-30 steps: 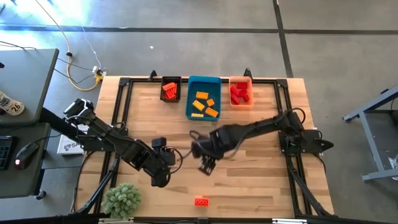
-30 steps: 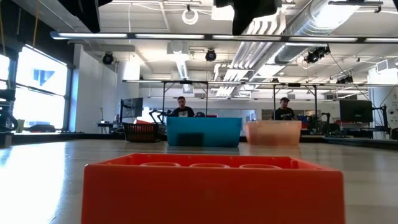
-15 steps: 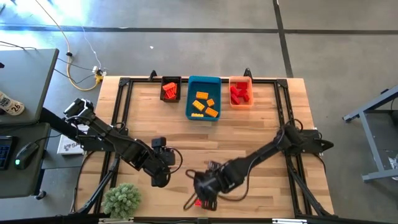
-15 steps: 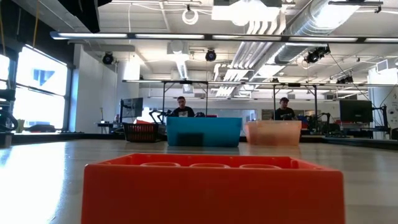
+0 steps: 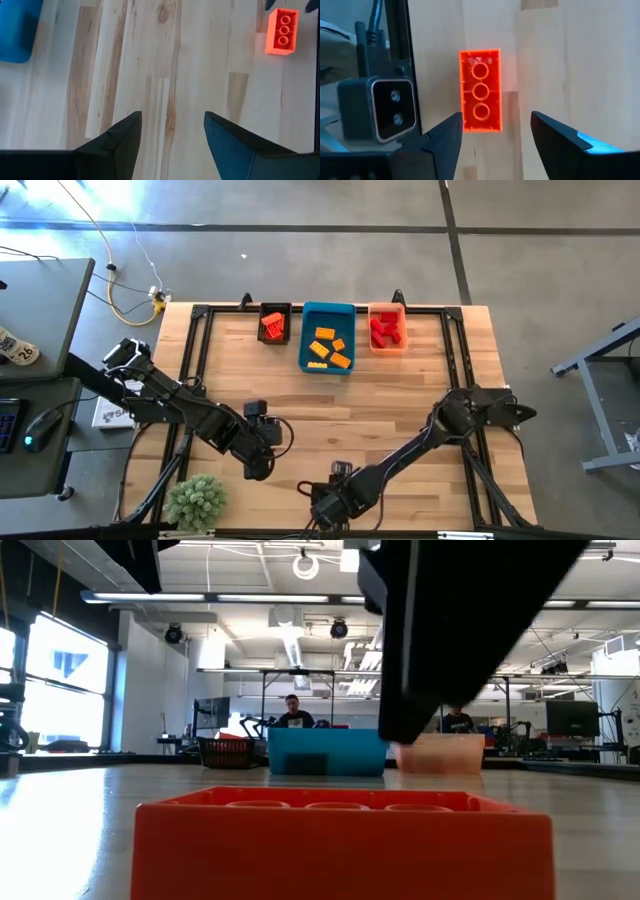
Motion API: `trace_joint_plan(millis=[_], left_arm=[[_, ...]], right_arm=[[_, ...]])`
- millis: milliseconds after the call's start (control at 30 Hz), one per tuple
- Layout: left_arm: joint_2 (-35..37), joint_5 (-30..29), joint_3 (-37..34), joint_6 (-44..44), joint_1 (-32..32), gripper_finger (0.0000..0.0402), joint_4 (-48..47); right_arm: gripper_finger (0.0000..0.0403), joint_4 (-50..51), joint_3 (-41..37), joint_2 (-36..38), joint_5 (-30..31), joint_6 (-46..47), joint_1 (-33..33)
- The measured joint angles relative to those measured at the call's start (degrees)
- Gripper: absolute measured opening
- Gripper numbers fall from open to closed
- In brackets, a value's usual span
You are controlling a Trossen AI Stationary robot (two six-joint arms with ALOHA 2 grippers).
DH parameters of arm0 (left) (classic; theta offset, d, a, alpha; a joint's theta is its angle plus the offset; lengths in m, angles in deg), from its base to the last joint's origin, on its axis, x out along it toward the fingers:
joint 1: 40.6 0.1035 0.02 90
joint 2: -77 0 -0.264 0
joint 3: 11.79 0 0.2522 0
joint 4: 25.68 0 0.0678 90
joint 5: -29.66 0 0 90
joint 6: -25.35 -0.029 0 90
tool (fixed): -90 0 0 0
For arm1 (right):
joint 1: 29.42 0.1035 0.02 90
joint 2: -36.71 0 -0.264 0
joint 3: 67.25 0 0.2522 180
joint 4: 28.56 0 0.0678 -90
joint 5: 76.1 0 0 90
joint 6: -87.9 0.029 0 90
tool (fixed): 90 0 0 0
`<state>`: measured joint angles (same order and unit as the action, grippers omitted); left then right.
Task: Sort & place blocks by color
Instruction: Put the orange game piece into the black bin
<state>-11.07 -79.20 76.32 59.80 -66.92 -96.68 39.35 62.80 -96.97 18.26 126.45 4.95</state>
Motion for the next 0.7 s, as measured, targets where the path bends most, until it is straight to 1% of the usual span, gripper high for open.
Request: trace_joint_plan(millis=[300,500,700], left_arm=[[0.0,0.0,0.0,1.1,0.0,0.0203,0.0],[0.0,0.0,0.0,1.1,0.0,0.0203,0.0],[0.0,0.0,0.0,1.0,0.0,0.0203,0.0]], right_arm=[[0.0222,-4.5,0.0,-2.6,-0.5,-0.7,0.7],[0.0222,-4.3,0.0,-2.6,2.0,-0.7,0.9],[0.0222,-4.6,0.0,-3.0,2.7,-1.4,0.9]])
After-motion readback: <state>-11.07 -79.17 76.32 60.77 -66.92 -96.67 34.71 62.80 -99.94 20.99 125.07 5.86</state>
